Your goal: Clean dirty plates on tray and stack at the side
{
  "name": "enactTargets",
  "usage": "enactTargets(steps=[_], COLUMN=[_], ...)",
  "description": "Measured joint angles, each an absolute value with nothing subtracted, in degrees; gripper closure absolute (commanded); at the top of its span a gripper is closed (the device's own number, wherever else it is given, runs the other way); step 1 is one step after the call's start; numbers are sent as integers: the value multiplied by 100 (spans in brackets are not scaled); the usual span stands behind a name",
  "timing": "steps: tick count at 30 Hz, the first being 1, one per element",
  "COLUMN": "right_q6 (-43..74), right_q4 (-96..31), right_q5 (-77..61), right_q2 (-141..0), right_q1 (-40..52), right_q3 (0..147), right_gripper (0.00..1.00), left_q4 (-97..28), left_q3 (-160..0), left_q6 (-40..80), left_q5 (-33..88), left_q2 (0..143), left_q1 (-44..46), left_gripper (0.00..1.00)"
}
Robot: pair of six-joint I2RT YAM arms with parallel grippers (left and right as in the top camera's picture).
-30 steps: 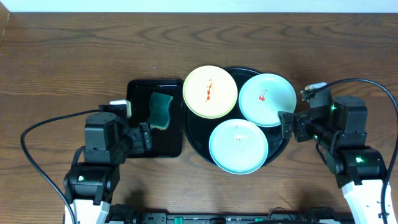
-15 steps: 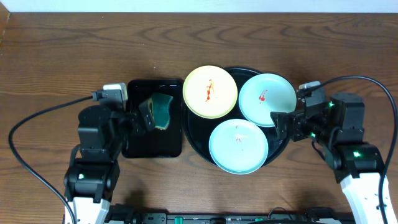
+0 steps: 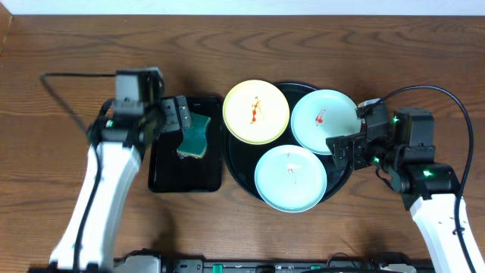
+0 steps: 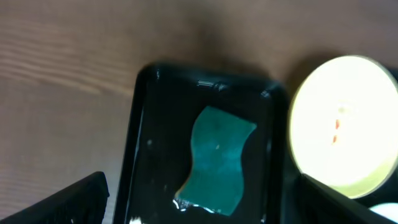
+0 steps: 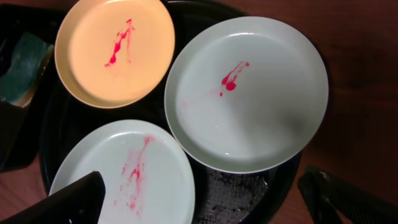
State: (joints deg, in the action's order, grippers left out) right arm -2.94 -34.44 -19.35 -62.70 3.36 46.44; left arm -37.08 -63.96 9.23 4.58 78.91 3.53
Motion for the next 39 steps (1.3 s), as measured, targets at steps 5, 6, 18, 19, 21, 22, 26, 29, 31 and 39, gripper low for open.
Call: enactTargets(steps=[5, 6, 18, 19, 21, 22, 26, 29, 31, 39], right_q6=[-292, -292, -292, -290, -292, -292, -292, -290, -292, -290], right_q4=[-3444, -3444, -3448, -3446, -3446, -3446, -3446, -3446, -3446, -3448], right_q5=[-1938, -1938, -1938, -1940, -1938, -1940, -1938, -1938, -1940, -1940], right_q2=[-6272, -6272, -6272, -6272, -6272, -6272, -6272, -6272, -6272, -6272], right_q1=[336, 338, 336, 338, 336, 336, 336, 338, 336, 336], right_q3=[4644, 4644, 4644, 4644, 4644, 4644, 4644, 4644, 4644, 4644], right_gripper=[3, 3, 5, 5, 5, 5, 6, 6, 7, 8], left_q4=[-3612, -3531, -3321, -3321, -3326, -3326, -3315, -3304, -3297, -3430], left_q3=[-6412, -6412, -6412, -6412, -6412, -6412, -6412, -6412, -6412, -6412], left_q6=[923, 923, 923, 923, 923, 923, 926, 958, 954, 939], left_q5=[388, 390, 344, 342, 342, 342, 346, 355, 355, 344], left_q2=[8562, 8654, 10097, 10204, 10363, 10420, 10466, 10466, 10466, 10468], left_q1=[543, 609, 982, 980, 982, 982, 982, 982, 987, 987], left_gripper=[6, 8, 24, 24, 24, 24, 27, 42, 50, 92])
